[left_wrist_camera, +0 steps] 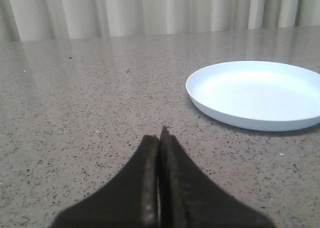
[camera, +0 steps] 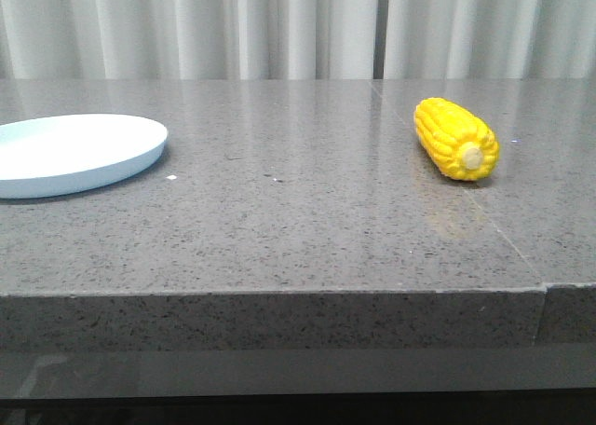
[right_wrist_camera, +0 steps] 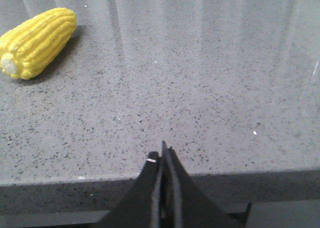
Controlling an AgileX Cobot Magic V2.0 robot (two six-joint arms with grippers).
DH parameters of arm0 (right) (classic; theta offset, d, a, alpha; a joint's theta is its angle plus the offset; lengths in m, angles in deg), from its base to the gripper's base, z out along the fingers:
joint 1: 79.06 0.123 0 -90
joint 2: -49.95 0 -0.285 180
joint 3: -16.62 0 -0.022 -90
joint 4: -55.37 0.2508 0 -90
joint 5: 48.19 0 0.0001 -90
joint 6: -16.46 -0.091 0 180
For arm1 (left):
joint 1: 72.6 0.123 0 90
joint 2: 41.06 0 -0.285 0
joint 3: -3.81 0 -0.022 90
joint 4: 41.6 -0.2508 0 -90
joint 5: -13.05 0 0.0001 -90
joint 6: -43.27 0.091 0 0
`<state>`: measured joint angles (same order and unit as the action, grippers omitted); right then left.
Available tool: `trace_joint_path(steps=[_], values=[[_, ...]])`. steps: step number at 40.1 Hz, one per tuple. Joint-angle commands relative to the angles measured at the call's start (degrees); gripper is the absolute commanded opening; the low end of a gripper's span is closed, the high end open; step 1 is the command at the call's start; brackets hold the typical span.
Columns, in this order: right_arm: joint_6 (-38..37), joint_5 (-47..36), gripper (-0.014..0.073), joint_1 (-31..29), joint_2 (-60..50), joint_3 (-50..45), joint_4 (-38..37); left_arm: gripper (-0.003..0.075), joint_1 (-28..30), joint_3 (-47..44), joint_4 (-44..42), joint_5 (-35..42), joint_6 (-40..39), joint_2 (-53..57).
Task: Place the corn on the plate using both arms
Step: 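Lower the left gripper toward the rim of the pale blue plate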
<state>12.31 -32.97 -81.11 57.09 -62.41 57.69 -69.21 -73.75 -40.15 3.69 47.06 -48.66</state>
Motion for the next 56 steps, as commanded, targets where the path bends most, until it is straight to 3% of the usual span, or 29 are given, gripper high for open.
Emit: trace_joint_path(steps=[1,19,27,31,36,47,56], values=[[0.3,-5.1,-0.0090,-0.3,-0.7,1.2,-0.7,-0.0020,0.1,-0.1,0.3,5.2,-0.1,1.1],[0.2,-8.6,-0.0090,-0.3,-0.7,1.3,-0.7,-0.0020,0.1,-0.1,0.3,5.9,-0.1,1.1],[0.1,-8.3,-0.0090,-0.3,-0.6,5.2,-0.7,-0.0020,0.1,0.1,1.0,16.3,-0.1,1.1],[0.1,-6.3,-0.0090,-0.3,-0.6,9.5,-0.7,-0.0020,0.1,2.6,1.9,16.9,-0.1,1.1],[0.1,-1.2,-0.0090,-0.3,0.0,16.4,-0.7,-0.0020,0.1,9.2,1.9,12.1,-0.1,0.9],[-0.2,8.4,-0.0090,-0.3,11.8,32.5,0.7,-0.0020,0.1,30.1,1.9,-9.1,0.0,-10.9],[-0.2,7.6,-0.0090,-0.2,19.9,37.7,1.7,-0.0020,0.1,35.3,1.8,-9.3,0.4,-16.9]])
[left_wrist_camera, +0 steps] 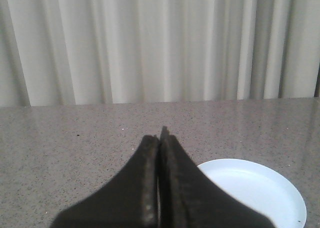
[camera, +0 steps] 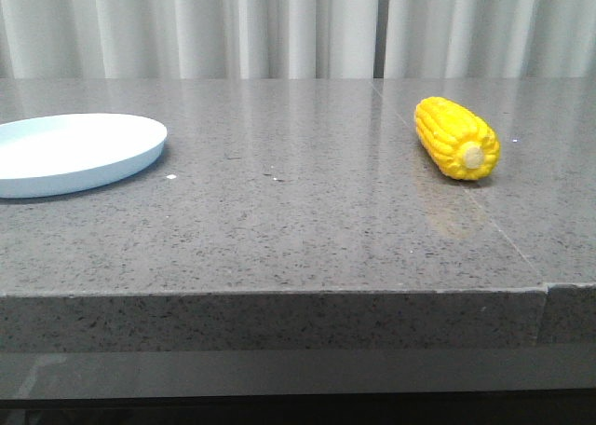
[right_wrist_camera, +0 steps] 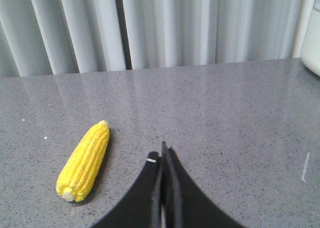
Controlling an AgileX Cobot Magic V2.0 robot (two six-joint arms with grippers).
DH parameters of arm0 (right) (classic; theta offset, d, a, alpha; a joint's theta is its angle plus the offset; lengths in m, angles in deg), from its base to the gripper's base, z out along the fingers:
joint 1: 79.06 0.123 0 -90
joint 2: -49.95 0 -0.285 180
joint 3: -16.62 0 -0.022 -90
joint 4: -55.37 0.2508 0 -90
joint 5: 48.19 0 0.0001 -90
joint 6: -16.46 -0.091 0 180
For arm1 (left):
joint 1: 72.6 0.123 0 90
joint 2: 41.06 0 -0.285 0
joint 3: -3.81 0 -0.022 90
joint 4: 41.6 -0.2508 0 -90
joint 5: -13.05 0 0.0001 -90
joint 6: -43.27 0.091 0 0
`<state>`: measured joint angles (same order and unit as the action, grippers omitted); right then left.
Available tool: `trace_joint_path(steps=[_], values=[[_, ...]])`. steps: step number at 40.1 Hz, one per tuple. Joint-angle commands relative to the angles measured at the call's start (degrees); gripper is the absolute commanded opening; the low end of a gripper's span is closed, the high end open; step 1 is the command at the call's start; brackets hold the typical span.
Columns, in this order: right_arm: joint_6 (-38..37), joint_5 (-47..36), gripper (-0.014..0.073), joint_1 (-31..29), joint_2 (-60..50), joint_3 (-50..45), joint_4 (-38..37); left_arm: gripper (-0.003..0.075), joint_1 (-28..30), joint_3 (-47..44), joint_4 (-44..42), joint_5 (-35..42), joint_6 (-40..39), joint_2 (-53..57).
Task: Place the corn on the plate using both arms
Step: 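Lower the left gripper toward the rim of the pale blue plate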
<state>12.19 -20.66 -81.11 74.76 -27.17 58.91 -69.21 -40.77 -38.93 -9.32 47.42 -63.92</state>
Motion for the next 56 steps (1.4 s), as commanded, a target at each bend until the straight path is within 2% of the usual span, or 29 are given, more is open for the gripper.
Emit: trace_joint_path(steps=[1,4,7,8,11,14,16,19,40,45,56], values=[[-0.1,-4.9,-0.0088,-0.2,2.3,2.4,0.4,-0.0019,0.1,2.3,0.6,3.9,0.0,-1.6],[-0.1,-5.2,-0.0037,-0.2,2.2,2.4,0.4,0.0003,0.1,2.3,0.6,4.4,0.0,-1.6],[-0.1,-5.3,0.0081,-0.1,2.2,2.4,0.4,0.0090,0.1,2.3,0.6,4.9,0.0,-1.6],[-0.1,-5.3,0.0157,-0.1,2.2,2.4,0.4,0.0154,0.1,2.3,0.6,4.9,0.0,-1.6],[-0.1,-5.2,0.0314,-0.1,2.2,2.4,0.4,0.0319,0.1,2.3,0.6,4.9,0.0,-1.6],[-0.1,-5.1,0.0468,-0.1,2.2,2.4,0.4,0.0522,0.1,2.3,0.6,5.4,0.0,-1.6],[-0.1,-5.1,0.0528,-0.1,2.2,2.4,0.4,0.0607,0.1,2.3,0.6,5.6,0.0,-1.6],[-0.1,-5.0,0.0576,-0.1,2.2,2.4,0.4,0.0666,0.1,2.3,0.6,5.6,0.0,-1.6],[-0.1,-5.0,0.0579,-0.1,2.2,2.3,0.4,0.0600,0.1,2.6,1.4,7.1,0.0,-3.0],[-0.1,-5.0,0.0579,-0.1,2.2,2.3,0.4,0.0578,0.1,5.3,2.9,5.1,0.0,-10.5],[-0.1,-5.0,0.0579,-0.1,2.2,2.3,0.4,0.0574,0.1,18.9,2.9,-9.0,0.0,-34.3]])
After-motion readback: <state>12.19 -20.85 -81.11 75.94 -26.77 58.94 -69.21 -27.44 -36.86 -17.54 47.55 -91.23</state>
